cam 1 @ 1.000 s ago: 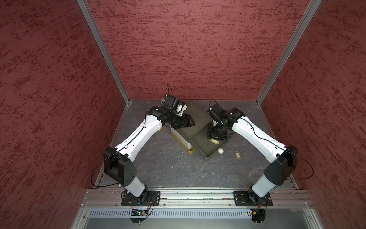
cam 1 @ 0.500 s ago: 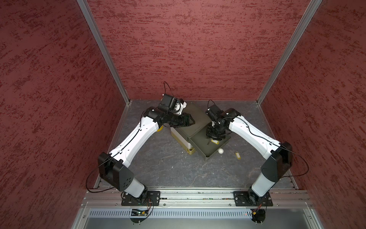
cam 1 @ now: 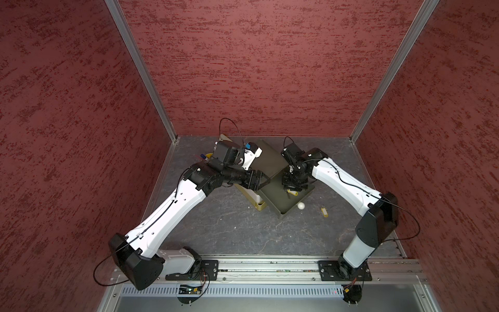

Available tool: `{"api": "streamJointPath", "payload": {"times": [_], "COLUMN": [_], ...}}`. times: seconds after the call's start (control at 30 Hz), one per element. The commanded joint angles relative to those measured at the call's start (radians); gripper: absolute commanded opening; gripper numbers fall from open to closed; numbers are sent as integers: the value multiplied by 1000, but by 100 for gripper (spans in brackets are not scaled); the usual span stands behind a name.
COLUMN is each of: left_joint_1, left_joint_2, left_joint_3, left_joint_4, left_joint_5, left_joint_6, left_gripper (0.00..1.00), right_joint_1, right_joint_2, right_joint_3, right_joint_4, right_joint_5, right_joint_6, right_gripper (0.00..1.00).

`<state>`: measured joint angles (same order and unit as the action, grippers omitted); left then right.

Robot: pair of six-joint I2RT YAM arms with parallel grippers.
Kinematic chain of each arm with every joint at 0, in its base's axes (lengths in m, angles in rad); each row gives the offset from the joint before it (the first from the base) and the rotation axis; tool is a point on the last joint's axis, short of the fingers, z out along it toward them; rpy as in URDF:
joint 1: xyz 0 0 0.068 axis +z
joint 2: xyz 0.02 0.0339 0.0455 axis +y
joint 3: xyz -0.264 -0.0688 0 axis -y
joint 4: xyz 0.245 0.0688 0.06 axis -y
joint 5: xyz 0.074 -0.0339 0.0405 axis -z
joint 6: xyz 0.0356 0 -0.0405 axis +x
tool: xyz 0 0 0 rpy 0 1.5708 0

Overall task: Take the keys out of the drawer
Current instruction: Pick up the key from the drawer.

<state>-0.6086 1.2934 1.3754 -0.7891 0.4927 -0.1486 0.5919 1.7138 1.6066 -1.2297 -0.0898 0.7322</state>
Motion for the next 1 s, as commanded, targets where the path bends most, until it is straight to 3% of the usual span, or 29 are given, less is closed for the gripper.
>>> {"api": "streamJointPath", "payload": {"times": [0.0,0.23,0.5,0.97], "left_joint_1": [-15,-57,-81,-106], "left_joint_2": [-22,-30,-6,14], "left_joint_3": [-33,-77,-79,-51], "left_joint_4": [42,59,51,30], "left_joint_5": [6,35,26,-11], "left_joint_6": [89,174,168,152], "left_gripper": [81,84,85,87], "right_joint_1": [-6,-9,-9,-12], "right_joint_2": [18,7,-9,-90], "right_joint_3": [-2,-13,-16,1], "right_joint_4": [19,22,39,25], "right_joint_5": [15,22,28,41], "right_joint_6": [-7,-14,-18,-15], "right_gripper": [25,14,0,0]}}
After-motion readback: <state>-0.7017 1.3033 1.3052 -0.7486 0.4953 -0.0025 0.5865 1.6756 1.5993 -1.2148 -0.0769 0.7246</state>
